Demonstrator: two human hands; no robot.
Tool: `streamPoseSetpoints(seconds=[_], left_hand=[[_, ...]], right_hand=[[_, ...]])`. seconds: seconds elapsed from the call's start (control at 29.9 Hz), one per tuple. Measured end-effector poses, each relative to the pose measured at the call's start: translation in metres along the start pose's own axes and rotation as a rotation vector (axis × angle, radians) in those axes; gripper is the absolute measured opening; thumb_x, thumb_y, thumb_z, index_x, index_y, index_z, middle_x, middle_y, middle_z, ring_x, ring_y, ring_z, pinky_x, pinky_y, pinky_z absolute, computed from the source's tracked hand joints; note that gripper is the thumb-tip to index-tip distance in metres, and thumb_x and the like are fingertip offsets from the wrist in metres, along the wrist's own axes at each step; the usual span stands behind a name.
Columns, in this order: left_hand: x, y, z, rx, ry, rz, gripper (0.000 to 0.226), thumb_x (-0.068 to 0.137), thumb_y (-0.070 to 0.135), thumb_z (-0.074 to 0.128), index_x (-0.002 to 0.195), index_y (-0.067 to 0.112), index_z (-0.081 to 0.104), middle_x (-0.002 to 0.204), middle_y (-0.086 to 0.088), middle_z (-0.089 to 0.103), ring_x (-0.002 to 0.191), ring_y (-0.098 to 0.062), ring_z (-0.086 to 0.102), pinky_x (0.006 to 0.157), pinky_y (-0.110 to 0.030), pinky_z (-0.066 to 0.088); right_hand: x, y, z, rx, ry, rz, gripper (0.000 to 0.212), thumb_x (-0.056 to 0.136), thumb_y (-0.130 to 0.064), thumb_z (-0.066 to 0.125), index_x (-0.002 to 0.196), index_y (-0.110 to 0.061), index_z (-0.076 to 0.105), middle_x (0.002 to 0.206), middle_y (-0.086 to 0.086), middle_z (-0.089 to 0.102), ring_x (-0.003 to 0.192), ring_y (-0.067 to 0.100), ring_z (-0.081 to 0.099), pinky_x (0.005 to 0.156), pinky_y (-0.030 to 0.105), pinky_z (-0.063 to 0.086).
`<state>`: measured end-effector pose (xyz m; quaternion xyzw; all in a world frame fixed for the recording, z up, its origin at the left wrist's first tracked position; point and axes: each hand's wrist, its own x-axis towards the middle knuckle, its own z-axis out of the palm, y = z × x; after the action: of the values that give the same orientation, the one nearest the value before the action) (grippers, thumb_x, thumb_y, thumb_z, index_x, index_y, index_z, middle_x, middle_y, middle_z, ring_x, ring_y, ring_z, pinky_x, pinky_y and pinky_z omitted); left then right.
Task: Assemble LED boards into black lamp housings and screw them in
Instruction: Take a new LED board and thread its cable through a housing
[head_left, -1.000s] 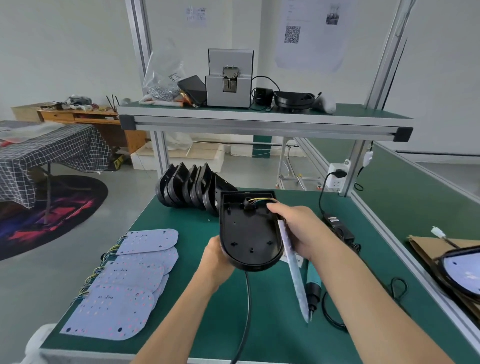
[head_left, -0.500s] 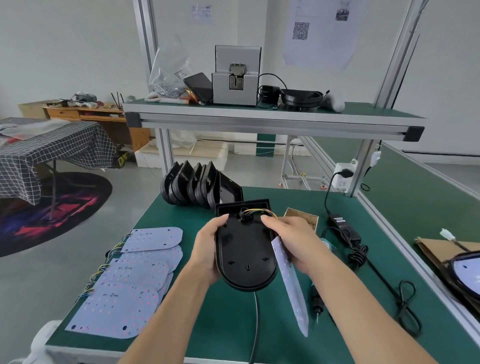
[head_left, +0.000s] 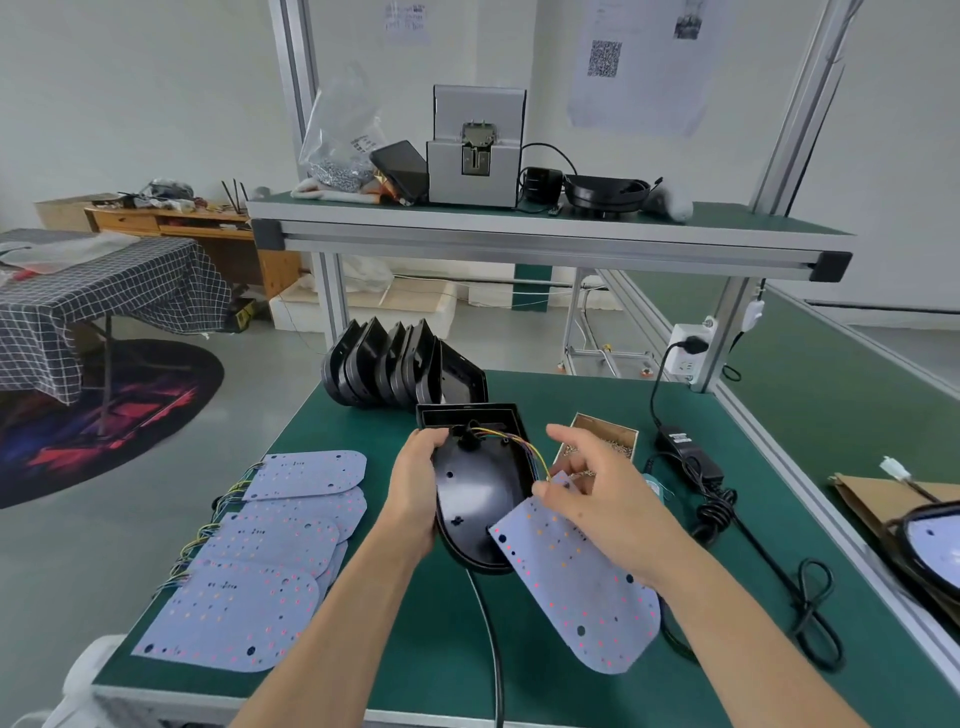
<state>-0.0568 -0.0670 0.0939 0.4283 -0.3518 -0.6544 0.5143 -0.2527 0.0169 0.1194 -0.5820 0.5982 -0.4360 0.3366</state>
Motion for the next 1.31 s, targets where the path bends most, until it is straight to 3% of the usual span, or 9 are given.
streamPoseSetpoints(seconds=[0.1,0.23,0.37,0.54,0.7,0.8,0.87,1.11,1.31], left_hand=[[0.000,-0.004,0.003,0.069,0.004,0.041,0.035,0.095,0.022,0.054,0.118,-0.002,0.065,0.107,-0.016,0.072,0.092,-0.031,0.068,0.086,-0.044,0.052],[-0.003,-0.006,0.003,0.118,-0.047,0.061,0.010,0.088,0.023,0.059,0.081,0.016,0.062,0.076,-0.005,0.067,0.065,-0.020,0.063,0.067,-0.034,0.048],[-0.013,-0.009,0.004,0.091,-0.127,0.030,0.016,0.079,0.029,0.065,0.086,0.014,0.063,0.084,-0.014,0.062,0.074,-0.024,0.058,0.066,-0.034,0.047],[-0.018,-0.015,0.008,0.027,-0.156,-0.002,0.031,0.097,0.036,0.059,0.106,0.008,0.066,0.095,-0.012,0.065,0.084,-0.024,0.061,0.074,-0.036,0.050],[-0.024,-0.018,0.009,-0.083,-0.279,-0.029,0.049,0.102,0.047,0.051,0.123,0.008,0.072,0.125,-0.014,0.073,0.109,-0.030,0.072,0.079,-0.035,0.061],[-0.028,-0.015,0.010,-0.104,-0.281,-0.023,0.059,0.093,0.053,0.054,0.128,0.008,0.070,0.127,-0.018,0.071,0.115,-0.034,0.071,0.081,-0.038,0.061],[-0.028,-0.015,0.011,-0.094,-0.271,-0.015,0.064,0.095,0.055,0.052,0.135,0.006,0.063,0.131,-0.019,0.070,0.121,-0.037,0.067,0.091,-0.043,0.058],[-0.032,-0.013,0.017,-0.072,-0.270,0.022,0.067,0.097,0.053,0.051,0.140,0.002,0.055,0.139,-0.022,0.063,0.133,-0.042,0.057,0.117,-0.062,0.037],[-0.033,-0.006,0.013,-0.070,-0.230,0.055,0.071,0.094,0.054,0.055,0.136,-0.003,0.057,0.136,-0.027,0.063,0.133,-0.048,0.054,0.116,-0.063,0.037]], right_hand=[[-0.003,-0.002,-0.004,-0.071,-0.138,-0.059,0.066,0.096,-0.015,0.074,0.148,-0.045,0.048,0.102,-0.002,0.061,0.074,0.004,0.057,0.071,0.022,0.051],[0.001,-0.009,-0.010,-0.024,-0.249,-0.104,0.057,0.100,-0.008,0.067,0.143,-0.042,0.056,0.090,-0.011,0.064,0.073,0.004,0.052,0.070,0.018,0.043],[0.010,-0.019,-0.010,0.208,-0.058,-0.107,0.054,0.104,0.000,0.058,0.141,-0.038,0.058,0.090,-0.006,0.066,0.082,0.015,0.055,0.076,0.029,0.046],[0.021,-0.029,0.012,0.207,0.205,-0.160,0.040,0.104,0.001,0.053,0.113,-0.031,0.075,0.087,-0.014,0.065,0.077,0.008,0.054,0.075,0.021,0.045],[0.019,-0.029,0.027,0.164,0.322,-0.186,0.039,0.107,-0.005,0.049,0.111,-0.037,0.069,0.109,-0.002,0.066,0.080,-0.002,0.057,0.074,0.006,0.042],[0.017,-0.028,0.032,0.079,0.310,-0.199,0.038,0.108,-0.005,0.048,0.112,-0.038,0.066,0.117,0.000,0.065,0.092,0.001,0.059,0.086,0.015,0.043],[0.014,-0.026,0.037,0.027,0.353,-0.225,0.035,0.107,-0.005,0.048,0.114,-0.034,0.067,0.118,-0.001,0.064,0.100,0.005,0.060,0.093,0.023,0.045],[0.005,-0.020,0.048,-0.102,0.576,-0.399,0.031,0.106,0.003,0.045,0.121,-0.012,0.068,0.117,0.002,0.053,0.116,0.000,0.054,0.101,0.009,0.036],[0.002,-0.016,0.043,-0.400,0.506,-0.444,0.027,0.101,-0.001,0.058,0.116,-0.018,0.071,0.112,-0.001,0.057,0.106,0.021,0.053,0.095,0.038,0.041]])
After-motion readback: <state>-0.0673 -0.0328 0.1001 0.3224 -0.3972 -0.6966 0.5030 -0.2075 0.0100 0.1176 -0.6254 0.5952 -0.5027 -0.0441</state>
